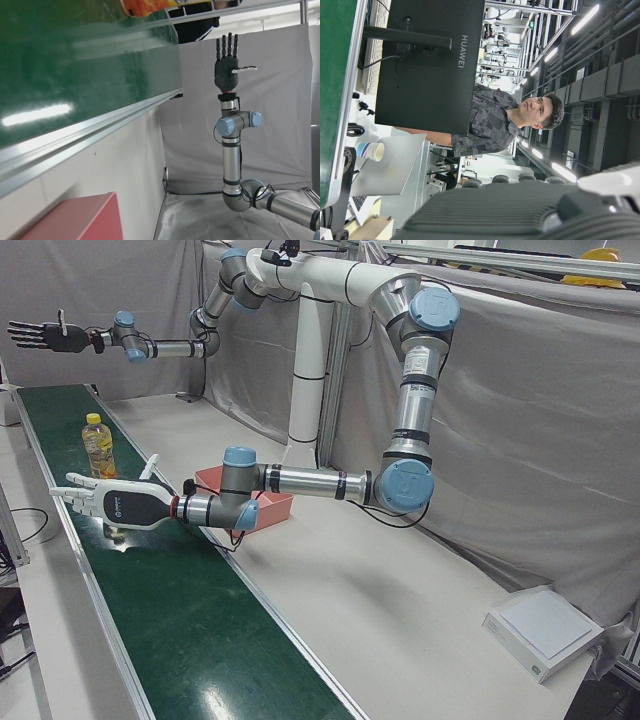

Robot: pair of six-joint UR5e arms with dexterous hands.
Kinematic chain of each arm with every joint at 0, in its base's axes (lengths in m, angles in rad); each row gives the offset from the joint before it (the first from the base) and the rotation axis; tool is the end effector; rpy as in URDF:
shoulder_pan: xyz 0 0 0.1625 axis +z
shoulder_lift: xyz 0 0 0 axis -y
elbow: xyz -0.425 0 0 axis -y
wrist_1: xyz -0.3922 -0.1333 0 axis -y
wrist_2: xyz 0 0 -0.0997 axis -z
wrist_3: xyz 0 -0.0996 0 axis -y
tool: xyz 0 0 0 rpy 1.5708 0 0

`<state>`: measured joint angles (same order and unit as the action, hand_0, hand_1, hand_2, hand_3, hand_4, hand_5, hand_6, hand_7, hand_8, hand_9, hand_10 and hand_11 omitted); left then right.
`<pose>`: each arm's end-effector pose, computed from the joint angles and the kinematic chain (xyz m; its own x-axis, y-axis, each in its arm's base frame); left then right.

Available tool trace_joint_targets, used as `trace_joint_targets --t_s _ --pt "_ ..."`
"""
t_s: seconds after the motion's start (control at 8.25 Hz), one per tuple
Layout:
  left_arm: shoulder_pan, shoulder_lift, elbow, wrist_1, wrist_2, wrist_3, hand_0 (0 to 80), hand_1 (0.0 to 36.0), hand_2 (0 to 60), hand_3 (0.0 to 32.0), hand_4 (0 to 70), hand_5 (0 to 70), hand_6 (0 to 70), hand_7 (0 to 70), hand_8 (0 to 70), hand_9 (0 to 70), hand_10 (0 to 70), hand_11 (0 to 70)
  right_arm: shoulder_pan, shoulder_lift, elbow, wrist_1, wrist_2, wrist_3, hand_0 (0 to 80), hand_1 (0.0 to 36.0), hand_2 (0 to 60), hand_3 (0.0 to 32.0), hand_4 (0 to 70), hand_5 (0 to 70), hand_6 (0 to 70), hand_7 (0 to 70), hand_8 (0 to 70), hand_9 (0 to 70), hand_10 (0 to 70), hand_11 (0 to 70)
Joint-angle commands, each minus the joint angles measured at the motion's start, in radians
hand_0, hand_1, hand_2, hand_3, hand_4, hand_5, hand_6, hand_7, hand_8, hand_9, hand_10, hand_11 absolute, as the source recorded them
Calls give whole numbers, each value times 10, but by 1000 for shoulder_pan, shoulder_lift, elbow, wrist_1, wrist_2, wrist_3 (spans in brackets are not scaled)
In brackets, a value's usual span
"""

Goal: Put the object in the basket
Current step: 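Move the left hand over the conveyor beside the approaching bottle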

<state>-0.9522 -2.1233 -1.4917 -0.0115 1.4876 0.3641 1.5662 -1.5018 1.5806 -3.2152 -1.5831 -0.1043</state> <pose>0.2943 -0.6576 0.3874 -0.8947 -0.3488 -0.2789 0.0517 0.5393 -0.8405 0.1297 -0.5210 0.6548 -0.9944 0.0163 0.1042 -0.1041 0.0069 -0.9945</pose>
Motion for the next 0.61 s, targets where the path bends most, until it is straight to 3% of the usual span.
trace_joint_targets --t_s 0.0,0.48 --pt "-5 5 -8 -10 0 -8 462 34 0 0 164 110 0 0 65 115 90 136 0 0 -1 0 0 0 0 0 0 0 0 0 0 0 0 0 0 0" --pt "-3 3 -1 -7 2 4 465 34 0 0 161 116 0 0 63 111 87 132 0 0 -1 0 0 0 0 0 0 0 0 0 0 0 0 0 0 0"
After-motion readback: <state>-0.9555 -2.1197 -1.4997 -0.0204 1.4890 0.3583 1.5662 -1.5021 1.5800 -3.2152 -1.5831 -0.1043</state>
